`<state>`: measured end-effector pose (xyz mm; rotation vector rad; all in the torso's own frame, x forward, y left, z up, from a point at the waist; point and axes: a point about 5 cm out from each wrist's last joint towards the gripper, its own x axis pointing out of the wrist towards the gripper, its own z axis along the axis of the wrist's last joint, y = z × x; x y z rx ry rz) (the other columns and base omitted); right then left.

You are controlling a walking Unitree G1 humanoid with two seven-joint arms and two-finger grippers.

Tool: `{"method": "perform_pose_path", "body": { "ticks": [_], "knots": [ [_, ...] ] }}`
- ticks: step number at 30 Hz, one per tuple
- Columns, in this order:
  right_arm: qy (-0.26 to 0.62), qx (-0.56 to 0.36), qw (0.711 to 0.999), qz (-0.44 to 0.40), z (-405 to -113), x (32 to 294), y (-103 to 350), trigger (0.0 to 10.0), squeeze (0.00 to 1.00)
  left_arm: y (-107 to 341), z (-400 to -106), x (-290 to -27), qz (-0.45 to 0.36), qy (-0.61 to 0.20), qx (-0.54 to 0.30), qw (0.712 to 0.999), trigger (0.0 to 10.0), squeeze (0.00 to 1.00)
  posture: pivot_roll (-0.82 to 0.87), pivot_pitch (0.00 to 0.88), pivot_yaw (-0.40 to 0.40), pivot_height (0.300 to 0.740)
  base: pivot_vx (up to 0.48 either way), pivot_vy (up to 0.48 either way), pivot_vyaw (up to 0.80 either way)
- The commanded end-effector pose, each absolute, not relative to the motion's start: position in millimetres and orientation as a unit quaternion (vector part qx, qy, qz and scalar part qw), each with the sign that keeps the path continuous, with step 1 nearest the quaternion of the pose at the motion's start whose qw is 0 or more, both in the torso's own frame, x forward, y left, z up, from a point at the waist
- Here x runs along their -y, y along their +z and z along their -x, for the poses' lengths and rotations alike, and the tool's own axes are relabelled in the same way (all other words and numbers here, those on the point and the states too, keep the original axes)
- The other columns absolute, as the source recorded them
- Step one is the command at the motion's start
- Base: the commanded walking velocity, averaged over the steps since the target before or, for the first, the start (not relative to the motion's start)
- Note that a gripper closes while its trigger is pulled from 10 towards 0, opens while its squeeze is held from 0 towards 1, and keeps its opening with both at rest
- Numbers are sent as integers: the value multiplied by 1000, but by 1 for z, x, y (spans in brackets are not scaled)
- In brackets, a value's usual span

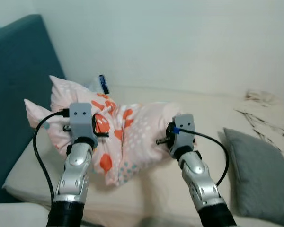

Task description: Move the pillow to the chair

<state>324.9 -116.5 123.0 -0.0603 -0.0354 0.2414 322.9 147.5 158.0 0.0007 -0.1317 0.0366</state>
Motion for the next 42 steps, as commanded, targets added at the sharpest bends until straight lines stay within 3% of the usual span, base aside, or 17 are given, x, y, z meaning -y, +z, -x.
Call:
{"method": "perform_pose_path", "body": {
  "ticks": [1, 30, 42],
  "knots": [
    [142, 49, 988, 29, -324, 105, 134, 10000, 0, 171, -322, -140, -4, -1, 94, 996, 10000, 0, 48, 44, -5, 730, 0, 0, 800],
    [140, 40, 989, 15, -323, 101, 128, 10000, 0, 171, -322, -139, -21, -22, 55, 998, 10000, 0, 79, 57, 20, 730, 0, 0, 800],
    [156, 28, 987, 29, -322, 105, 124, 10000, 0, 160, -322, -147, -21, 10, 15, 1000, 10000, 0, 68, 71, -31, 730, 0, 0, 800]
  ]
}}
